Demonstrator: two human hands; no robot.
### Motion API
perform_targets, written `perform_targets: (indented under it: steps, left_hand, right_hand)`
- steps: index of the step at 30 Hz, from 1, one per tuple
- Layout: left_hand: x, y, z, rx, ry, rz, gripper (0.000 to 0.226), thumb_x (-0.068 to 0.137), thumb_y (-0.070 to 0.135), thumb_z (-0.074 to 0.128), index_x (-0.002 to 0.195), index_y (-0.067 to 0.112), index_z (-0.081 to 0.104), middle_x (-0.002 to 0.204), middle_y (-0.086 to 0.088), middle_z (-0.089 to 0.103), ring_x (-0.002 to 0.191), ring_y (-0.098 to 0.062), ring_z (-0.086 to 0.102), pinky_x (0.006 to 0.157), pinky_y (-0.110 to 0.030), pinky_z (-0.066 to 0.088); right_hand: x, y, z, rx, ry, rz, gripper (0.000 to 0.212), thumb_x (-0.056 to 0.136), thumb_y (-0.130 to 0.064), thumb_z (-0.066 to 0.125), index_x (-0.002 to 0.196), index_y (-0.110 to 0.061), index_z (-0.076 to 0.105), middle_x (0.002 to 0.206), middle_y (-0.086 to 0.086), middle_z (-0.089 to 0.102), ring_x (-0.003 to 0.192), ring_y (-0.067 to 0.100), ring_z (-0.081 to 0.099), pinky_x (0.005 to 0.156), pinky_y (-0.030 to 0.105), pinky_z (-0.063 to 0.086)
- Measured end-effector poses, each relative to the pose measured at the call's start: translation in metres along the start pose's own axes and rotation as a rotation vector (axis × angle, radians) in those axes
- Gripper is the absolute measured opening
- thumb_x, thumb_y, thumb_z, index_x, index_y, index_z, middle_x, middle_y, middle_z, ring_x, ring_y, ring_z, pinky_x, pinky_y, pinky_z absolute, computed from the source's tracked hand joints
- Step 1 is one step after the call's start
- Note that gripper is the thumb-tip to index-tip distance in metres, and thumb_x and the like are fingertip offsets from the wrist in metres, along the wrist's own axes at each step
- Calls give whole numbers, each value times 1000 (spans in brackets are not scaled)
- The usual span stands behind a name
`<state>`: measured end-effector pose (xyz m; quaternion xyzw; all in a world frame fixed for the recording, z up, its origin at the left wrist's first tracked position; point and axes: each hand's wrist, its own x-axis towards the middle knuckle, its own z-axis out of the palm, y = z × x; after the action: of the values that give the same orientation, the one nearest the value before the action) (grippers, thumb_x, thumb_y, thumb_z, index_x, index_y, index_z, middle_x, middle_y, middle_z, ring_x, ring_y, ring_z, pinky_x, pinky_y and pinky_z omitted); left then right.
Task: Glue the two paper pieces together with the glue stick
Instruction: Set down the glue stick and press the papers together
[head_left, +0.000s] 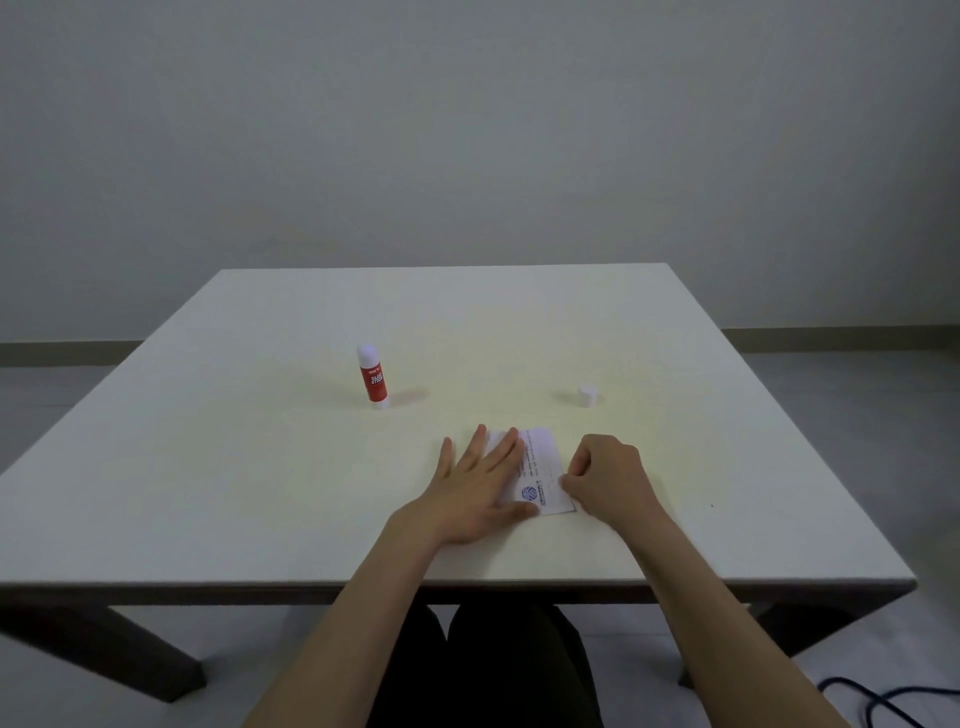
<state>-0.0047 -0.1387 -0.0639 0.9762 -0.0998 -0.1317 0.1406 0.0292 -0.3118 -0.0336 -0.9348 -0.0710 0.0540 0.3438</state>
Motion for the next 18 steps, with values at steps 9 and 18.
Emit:
perform_targets:
  steps: [9,18]
  left_hand:
    - [-2,-10,-5,30,-27,26,82,89,63,31,149,25,-10,159,11,-16,145,-18,-23,114,-52,-17]
    - [-19,-41,-14,32,-10,-18,94,82,69,37,149,25,-12,159,13,-17,145,-16,-23,116,-52,-15]
  right_hand:
    - [-16,4,14,-91,140,-168,11,87,-23,58,94,-15,60,83,-3,58,80,20,54,66,30,41]
    - [-26,-3,49,-510,-215,-557,62,92,-58,6,149,-34,-3,154,-24,-13,144,20,-24,113,51,-18]
